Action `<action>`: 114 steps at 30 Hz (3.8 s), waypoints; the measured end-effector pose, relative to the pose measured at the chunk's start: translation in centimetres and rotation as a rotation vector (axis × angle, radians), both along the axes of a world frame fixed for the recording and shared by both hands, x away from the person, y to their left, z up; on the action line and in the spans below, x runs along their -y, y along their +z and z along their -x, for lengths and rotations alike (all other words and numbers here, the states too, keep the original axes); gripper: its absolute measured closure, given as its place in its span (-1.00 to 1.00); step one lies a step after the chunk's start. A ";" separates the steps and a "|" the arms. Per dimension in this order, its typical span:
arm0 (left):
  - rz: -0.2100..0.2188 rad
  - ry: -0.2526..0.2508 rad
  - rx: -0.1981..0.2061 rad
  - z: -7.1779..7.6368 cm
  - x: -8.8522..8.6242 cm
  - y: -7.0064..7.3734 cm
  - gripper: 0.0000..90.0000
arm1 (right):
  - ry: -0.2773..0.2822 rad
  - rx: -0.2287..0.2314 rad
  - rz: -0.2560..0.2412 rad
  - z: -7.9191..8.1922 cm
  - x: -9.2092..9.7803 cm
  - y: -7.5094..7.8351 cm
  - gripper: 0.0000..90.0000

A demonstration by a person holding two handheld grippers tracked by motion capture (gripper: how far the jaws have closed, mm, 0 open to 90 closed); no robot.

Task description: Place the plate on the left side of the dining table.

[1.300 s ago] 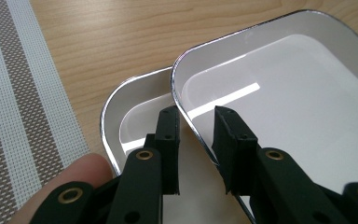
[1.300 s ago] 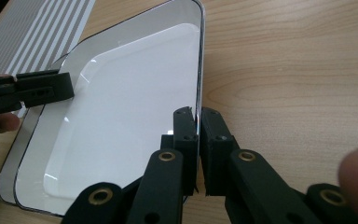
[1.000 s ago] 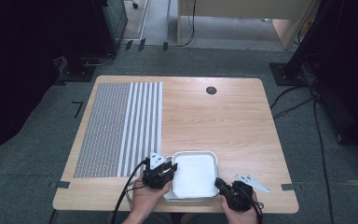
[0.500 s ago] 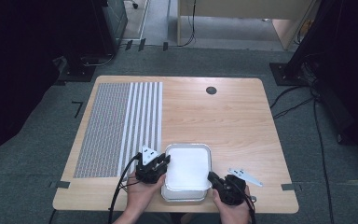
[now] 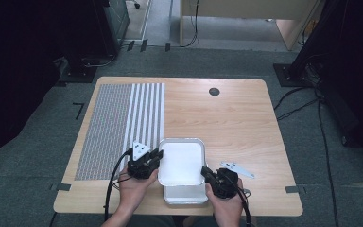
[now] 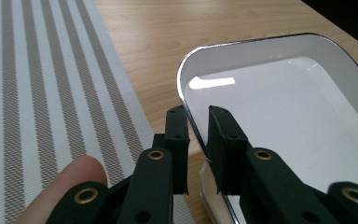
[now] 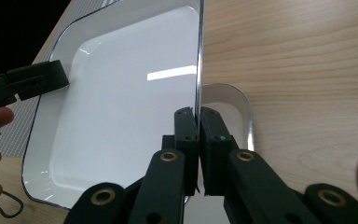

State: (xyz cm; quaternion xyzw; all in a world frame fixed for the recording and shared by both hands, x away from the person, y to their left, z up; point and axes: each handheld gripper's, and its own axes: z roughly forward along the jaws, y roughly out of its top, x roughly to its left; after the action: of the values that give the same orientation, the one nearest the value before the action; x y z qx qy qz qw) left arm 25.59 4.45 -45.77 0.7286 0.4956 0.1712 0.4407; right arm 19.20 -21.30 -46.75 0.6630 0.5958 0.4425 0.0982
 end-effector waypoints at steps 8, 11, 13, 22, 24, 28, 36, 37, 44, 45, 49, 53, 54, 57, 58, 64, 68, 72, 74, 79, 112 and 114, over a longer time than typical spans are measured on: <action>0.037 0.030 0.001 -1.0 -2.4 0.4 0.79 | 0.036 -0.006 0.006 -1.6 -2.1 0.6 0.95; 0.042 0.042 0.000 -1.3 -3.3 0.5 0.80 | 0.045 -0.011 0.006 -2.2 -3.0 0.6 0.95; 0.043 0.046 -0.001 -1.5 -3.9 0.5 0.81 | 0.050 -0.015 0.007 -2.5 -3.5 0.6 0.95; 0.043 0.079 -0.004 -2.1 -6.2 0.4 0.84 | 0.077 -0.034 0.007 -3.7 -6.0 0.4 0.95; 0.043 0.089 -0.005 -2.3 -6.7 0.4 0.84 | 0.082 -0.033 0.009 -4.0 -6.6 0.3 0.95; 0.044 0.107 -0.001 -2.6 -7.7 0.5 0.86 | 0.088 -0.039 0.005 -4.5 -7.6 0.3 0.95; 0.053 0.140 -0.006 -3.2 -10.2 0.3 0.89 | 0.115 -0.060 0.007 -5.7 -10.2 0.2 0.95; 0.054 0.147 -0.006 -3.3 -10.5 0.3 0.89 | 0.117 -0.062 0.007 -5.8 -10.5 0.2 0.95; 0.046 0.175 0.004 -3.9 -12.1 0.5 0.92 | 0.134 -0.091 -0.015 -7.0 -12.3 -0.1 0.95; 0.041 0.175 0.005 -4.0 -12.3 0.5 0.92 | 0.136 -0.091 -0.018 -7.2 -12.6 -0.1 0.95; 0.029 0.184 0.009 -4.7 -12.9 0.6 0.92 | 0.139 -0.096 -0.025 -8.0 -13.3 -0.2 0.95; 0.017 0.201 0.013 -5.4 -13.4 0.6 0.93 | 0.140 -0.106 -0.022 -8.9 -14.1 -0.2 0.95; 0.017 0.204 0.014 -5.6 -13.5 0.6 0.93 | 0.141 -0.107 -0.019 -9.2 -14.4 -0.2 0.95; 0.013 0.215 0.008 -6.1 -14.0 0.5 0.93 | 0.146 -0.108 -0.009 -9.9 -14.9 -0.2 0.96; 0.010 0.218 0.007 -6.3 -14.1 0.4 0.93 | 0.148 -0.109 -0.010 -10.1 -15.1 -0.2 0.96; 0.000 0.240 -0.004 -7.6 -14.6 0.1 0.93 | 0.147 -0.116 -0.011 -11.3 -16.0 -0.6 0.95; 0.000 0.246 -0.023 -8.5 -14.9 -0.2 0.93 | 0.149 -0.126 0.000 -12.3 -16.3 -0.8 0.95; 0.010 0.258 -0.040 -9.4 -15.2 -0.6 0.94 | 0.156 -0.132 0.010 -13.2 -16.6 -1.1 0.95; 0.007 0.264 -0.044 -9.8 -15.3 -0.9 0.94 | 0.155 -0.139 0.015 -13.6 -16.8 -1.2 0.96; 0.002 0.272 -0.046 -10.8 -15.4 -1.3 0.95 | 0.136 -0.152 0.021 -14.8 -17.3 -1.9 0.97; 0.027 0.311 -0.166 -16.5 -16.6 -4.0 0.51 | -0.002 -0.230 -0.008 -20.2 -19.8 -3.8 0.99; 0.013 0.299 -0.161 -16.2 -16.6 -3.8 0.49 | -0.014 -0.221 -0.008 -20.2 -19.9 -3.8 0.99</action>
State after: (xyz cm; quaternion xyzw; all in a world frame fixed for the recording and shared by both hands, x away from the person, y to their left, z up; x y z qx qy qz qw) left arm 41.81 21.07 -49.54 0.6552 0.6335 0.1728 0.3737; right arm 39.35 -1.42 -50.56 0.7124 0.5965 0.3683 0.0324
